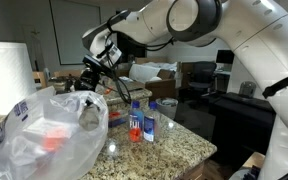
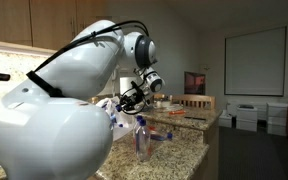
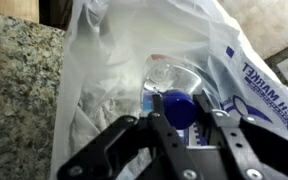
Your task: Put five plastic bottles inside the white plastic bag
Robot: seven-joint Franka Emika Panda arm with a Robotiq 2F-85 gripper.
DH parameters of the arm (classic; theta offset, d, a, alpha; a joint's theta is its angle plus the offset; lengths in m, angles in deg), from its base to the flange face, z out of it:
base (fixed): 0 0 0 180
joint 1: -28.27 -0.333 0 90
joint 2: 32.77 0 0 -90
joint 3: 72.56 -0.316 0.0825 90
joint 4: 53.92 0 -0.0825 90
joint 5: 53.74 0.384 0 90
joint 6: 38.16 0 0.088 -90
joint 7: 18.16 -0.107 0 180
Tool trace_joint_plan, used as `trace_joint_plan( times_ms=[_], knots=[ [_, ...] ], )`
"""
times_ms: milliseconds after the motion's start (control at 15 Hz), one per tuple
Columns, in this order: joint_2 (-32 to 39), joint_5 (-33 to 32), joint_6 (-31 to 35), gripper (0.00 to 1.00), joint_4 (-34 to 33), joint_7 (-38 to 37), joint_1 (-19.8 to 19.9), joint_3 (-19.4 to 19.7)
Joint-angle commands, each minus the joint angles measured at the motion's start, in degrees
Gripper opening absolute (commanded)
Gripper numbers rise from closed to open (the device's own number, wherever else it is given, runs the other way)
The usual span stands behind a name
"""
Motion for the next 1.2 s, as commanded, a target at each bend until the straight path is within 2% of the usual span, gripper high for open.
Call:
trace_joint_plan(
  times_ms=[0, 133, 333, 533, 800, 1000, 1133],
  knots=[
    [-0.1, -3.3, 4.0, 0.60, -1.3, -3.1, -2.3, 0.0],
    [-0.9, -4.9, 6.0, 0.64, -1.9, -3.0, -2.8, -0.1],
    [-3.8, -6.5, 9.4, 0.83, -1.5, -1.8, -1.7, 0.2],
    [-11.4, -9.4, 13.2, 0.99, 3.5, 1.1, 0.6, 1.5],
    [-23.1, -15.5, 19.2, 1.00, 11.7, 3.0, 3.0, 3.3],
    [-29.6, -20.7, 15.6, 1.00, 17.2, 5.7, 5.2, 3.2],
    [-33.7, -26.5, 13.9, 1.00, 22.4, 6.1, 5.2, 3.3]
  ],
)
